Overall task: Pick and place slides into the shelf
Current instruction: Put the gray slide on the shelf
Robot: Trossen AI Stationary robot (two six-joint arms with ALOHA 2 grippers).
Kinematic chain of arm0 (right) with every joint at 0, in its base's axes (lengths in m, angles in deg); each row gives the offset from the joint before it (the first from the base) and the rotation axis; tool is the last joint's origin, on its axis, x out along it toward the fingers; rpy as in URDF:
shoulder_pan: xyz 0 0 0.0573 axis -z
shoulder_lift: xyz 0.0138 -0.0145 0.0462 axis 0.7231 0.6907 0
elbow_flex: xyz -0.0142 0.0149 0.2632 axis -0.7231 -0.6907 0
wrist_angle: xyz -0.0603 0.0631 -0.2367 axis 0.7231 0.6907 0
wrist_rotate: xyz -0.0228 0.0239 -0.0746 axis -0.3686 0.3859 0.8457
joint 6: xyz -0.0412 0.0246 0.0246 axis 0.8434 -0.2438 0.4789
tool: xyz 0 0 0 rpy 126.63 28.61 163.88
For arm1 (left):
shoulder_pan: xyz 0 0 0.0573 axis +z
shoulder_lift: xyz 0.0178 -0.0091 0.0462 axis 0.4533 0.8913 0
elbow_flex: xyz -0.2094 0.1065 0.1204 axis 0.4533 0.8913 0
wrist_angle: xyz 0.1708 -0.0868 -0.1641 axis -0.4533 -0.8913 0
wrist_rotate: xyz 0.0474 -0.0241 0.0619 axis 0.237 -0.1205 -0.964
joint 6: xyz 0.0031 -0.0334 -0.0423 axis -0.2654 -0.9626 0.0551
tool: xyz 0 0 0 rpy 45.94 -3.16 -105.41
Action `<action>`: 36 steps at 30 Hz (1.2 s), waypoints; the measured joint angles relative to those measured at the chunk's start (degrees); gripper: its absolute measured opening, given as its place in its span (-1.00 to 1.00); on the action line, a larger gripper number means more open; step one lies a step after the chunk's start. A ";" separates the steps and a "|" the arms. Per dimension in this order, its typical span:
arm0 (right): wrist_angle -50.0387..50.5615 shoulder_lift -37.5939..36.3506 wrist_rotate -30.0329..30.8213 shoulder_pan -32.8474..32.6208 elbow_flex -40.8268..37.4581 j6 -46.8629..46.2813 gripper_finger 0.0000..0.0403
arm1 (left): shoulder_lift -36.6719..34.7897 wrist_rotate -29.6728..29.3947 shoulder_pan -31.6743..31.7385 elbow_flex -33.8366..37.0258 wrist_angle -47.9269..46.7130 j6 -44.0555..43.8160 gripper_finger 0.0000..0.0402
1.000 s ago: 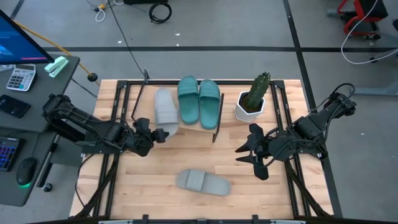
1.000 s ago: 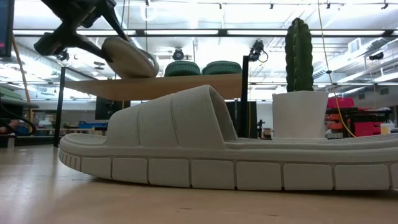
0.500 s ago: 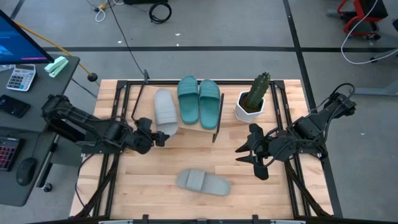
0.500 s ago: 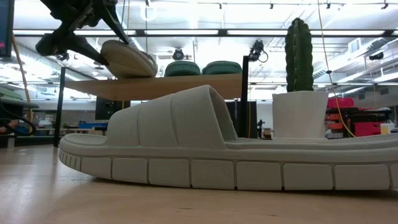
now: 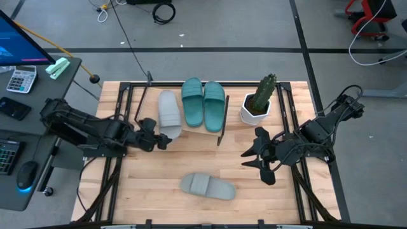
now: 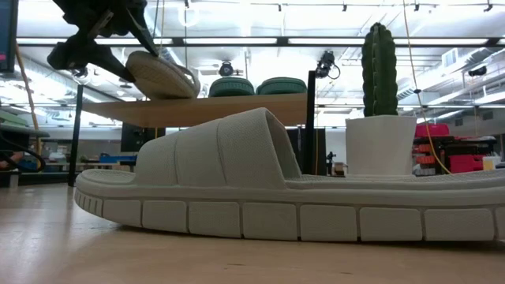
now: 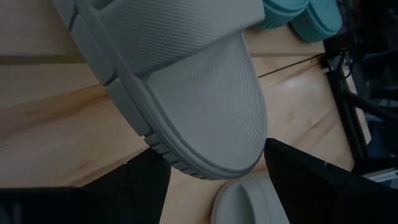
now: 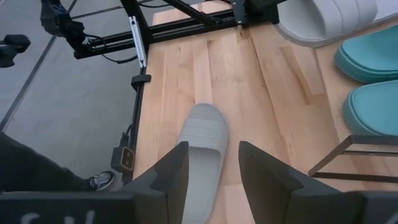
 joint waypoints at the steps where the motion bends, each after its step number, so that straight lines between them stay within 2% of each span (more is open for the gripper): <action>1: 0.00 0.00 0.00 0.00 0.00 0.00 -0.27 | 0.00 0.50 0.64 0.00 -0.08 0.83 0.29; 8: 0.02 0.00 0.02 0.00 0.00 0.45 -0.27 | -0.42 1.80 4.37 0.00 0.09 4.58 0.29; 11: 0.04 0.00 0.00 0.00 0.00 0.57 -0.27 | -0.39 4.14 5.77 0.00 1.39 5.82 0.29; 15: 0.04 0.00 0.00 0.00 0.00 1.01 -0.27 | -0.35 5.34 5.95 0.00 5.92 8.66 0.29; 20: 0.05 0.00 0.00 0.00 0.00 1.88 -0.27 | -0.35 6.34 6.72 0.00 6.42 9.37 0.29; 36: 0.07 0.00 0.00 0.00 0.00 1.86 -0.27 | -0.31 8.99 3.35 0.00 6.23 8.78 0.36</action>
